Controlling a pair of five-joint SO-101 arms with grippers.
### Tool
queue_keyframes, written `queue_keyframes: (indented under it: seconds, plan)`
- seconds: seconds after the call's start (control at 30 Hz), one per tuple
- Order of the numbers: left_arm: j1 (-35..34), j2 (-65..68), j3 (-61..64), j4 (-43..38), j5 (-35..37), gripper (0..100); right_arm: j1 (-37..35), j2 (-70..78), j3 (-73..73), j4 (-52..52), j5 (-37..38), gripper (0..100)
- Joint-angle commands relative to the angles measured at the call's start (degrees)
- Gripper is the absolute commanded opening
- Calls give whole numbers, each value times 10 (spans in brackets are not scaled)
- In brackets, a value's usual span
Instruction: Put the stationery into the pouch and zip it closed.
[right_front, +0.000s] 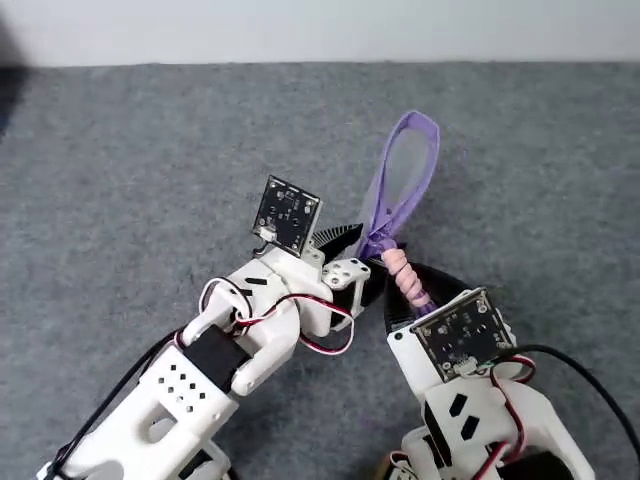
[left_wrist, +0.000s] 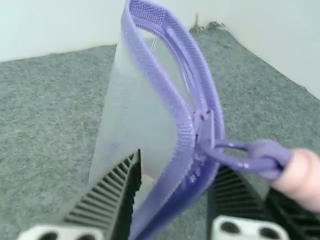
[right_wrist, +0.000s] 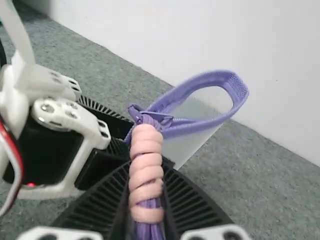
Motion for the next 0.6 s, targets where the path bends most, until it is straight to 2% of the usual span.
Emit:
queue_keyframes:
  seconds: [0.0,0.2,0.27,0.57]
  plan:
    - [2,-10,-7,-14,4,123,5,3,0,-13,4,8]
    - [1,-11,-10,-11,4,9,7,2,-7,-29,3,8]
    - [1,-27,-7,-4,4,13,22,5,-7,-63,3,8]
    - [0,-164,-6,160,-51,12,139,54,2,-163,-19,8]
